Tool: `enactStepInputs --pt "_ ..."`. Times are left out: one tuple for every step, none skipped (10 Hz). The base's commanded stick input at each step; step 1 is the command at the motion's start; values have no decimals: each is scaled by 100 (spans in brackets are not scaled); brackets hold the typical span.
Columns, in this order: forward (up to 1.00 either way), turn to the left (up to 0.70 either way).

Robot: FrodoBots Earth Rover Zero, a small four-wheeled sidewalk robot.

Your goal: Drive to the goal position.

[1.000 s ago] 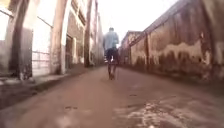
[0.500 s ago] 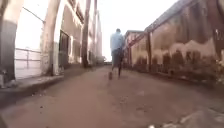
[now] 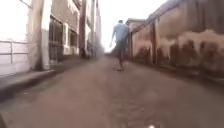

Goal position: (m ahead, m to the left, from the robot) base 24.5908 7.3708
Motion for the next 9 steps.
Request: enactStepInputs --pt "100 0" --pt "100 0" --pt "100 0" --pt "100 0" --pt "100 0" --pt "100 0" --pt "100 0" --pt "100 0" --pt "100 0"
